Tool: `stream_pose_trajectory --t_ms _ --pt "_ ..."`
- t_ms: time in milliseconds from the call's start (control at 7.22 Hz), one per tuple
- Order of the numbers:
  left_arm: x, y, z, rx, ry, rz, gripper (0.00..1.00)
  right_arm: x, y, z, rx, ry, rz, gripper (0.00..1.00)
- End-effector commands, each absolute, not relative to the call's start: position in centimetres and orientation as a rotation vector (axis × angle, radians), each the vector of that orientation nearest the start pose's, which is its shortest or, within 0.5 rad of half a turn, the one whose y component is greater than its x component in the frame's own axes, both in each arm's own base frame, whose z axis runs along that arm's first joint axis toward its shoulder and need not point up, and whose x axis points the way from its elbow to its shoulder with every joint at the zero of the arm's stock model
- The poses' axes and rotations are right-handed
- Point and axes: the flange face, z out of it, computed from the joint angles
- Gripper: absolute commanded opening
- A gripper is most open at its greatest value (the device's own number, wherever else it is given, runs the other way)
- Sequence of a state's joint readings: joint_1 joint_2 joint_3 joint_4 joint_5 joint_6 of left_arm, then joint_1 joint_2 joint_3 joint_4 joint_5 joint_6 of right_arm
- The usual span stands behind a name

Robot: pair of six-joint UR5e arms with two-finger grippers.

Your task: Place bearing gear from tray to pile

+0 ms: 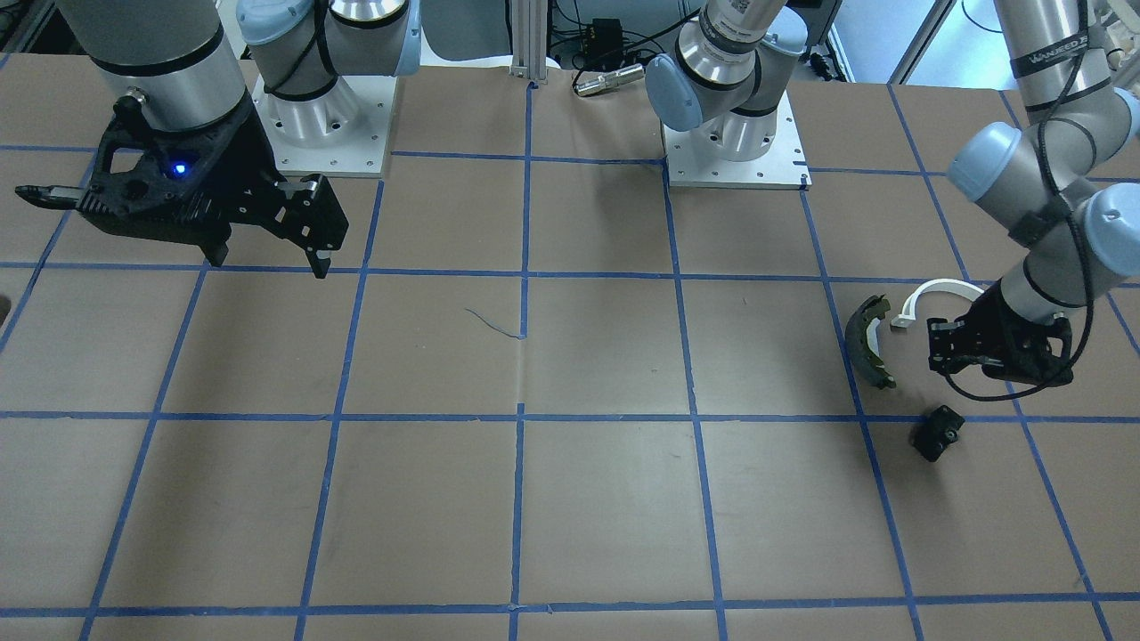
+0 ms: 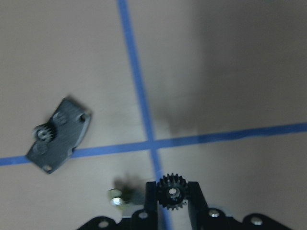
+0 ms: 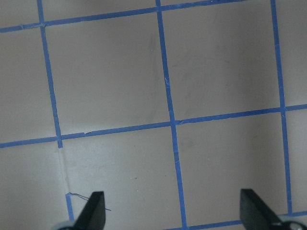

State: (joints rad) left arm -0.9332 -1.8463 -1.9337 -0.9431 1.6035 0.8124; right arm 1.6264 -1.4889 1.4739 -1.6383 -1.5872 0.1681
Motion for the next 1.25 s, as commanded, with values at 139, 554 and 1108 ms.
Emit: stream_pose_trajectory --t_ms 139,554,1108 --pt "24.7 -49.0 21.2 0.282 3.146 0.082 0.06 18.9 -51.6 49.6 0.103 3.147 -0.119 1.00" --pt "27.1 -49.1 19.4 0.286 3.107 0.015 0.53 19.3 -51.5 49.7 0.102 3.142 -0.120 1.00" --pt "21.5 -50.6 25.6 0.266 3.088 -0.054 0.99 19.4 -51.8 49.3 0.100 3.146 -0.114 1.00"
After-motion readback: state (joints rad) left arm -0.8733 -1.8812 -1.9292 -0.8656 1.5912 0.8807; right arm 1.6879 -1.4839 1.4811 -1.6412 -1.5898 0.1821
